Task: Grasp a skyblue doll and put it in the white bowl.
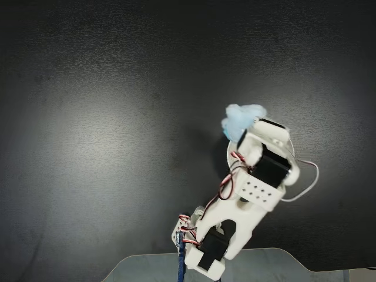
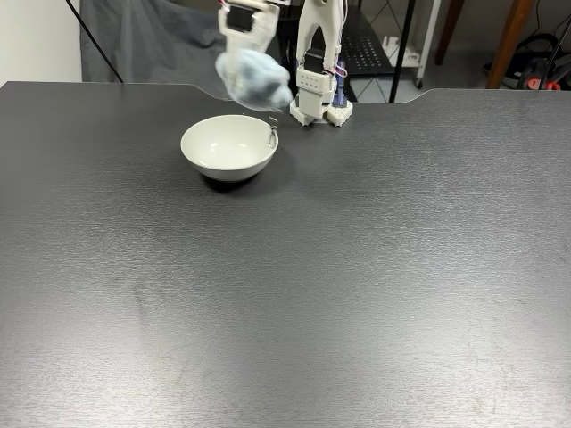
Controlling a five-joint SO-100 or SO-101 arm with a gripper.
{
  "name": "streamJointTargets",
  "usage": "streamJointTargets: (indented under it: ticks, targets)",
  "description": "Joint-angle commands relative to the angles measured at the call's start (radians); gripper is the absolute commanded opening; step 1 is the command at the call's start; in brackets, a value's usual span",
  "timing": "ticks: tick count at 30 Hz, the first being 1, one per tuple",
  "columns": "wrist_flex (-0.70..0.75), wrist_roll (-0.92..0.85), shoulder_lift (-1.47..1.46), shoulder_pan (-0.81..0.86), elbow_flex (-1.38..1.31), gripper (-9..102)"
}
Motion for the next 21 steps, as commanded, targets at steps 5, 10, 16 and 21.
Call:
streamJointTargets:
  ticks: [5, 10, 16, 21]
  targets:
    - [0.021, -0.006, 0.087, 0.147, -0.023, 1]
    - [0.095, -0.006, 0.087, 0.152, -0.021, 1]
    - [0.095, -0.006, 0.147, 0.149, -0.020, 1]
    - [0.095, -0.006, 0.207, 0.150, -0.018, 1]
